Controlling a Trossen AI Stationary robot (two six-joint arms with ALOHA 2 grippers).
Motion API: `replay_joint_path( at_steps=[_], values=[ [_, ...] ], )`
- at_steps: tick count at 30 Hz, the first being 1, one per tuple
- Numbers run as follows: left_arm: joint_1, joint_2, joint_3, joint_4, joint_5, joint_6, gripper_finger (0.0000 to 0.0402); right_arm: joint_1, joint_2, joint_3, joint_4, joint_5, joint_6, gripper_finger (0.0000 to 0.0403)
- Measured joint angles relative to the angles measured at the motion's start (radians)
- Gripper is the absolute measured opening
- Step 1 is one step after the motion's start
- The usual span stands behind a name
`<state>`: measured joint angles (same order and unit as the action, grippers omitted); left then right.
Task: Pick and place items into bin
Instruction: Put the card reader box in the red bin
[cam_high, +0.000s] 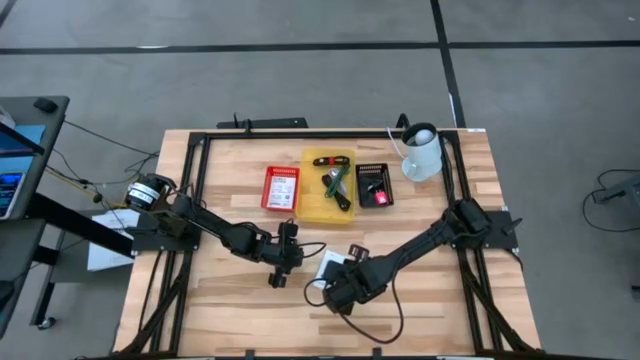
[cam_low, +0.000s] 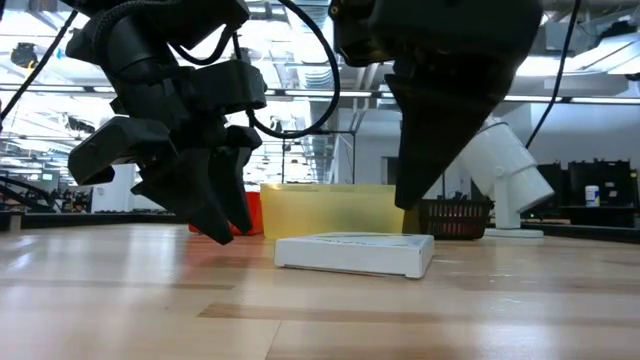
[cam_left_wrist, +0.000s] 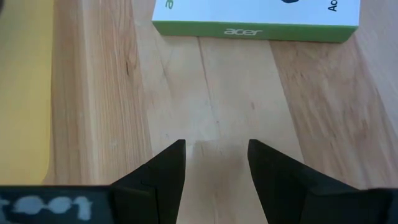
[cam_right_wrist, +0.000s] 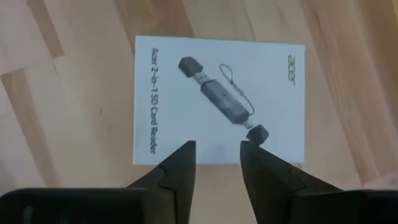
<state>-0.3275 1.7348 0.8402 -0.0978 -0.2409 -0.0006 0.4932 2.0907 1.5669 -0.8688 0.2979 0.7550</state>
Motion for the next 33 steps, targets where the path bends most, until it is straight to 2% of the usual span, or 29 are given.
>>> replay_joint_path(
  at_steps=[7,18,33],
  values=[
    [0.0,0.0,0.0,0.0,0.0,-0.013,0.0167,-0.031,0.011,0.0,0.02,-0.01,-0.024,0.0121],
    [0.0,-0.001,0.0,0.0,-0.001,-0.023,0.0167,-0.044,0.093,0.008,0.001,-0.095,-0.023,0.012],
    [0.0,-0.001,0.0,0.0,-0.001,-0.023,0.0167,-0.002,0.089,0.002,-0.018,-0.068,0.052,0.012]
  ],
)
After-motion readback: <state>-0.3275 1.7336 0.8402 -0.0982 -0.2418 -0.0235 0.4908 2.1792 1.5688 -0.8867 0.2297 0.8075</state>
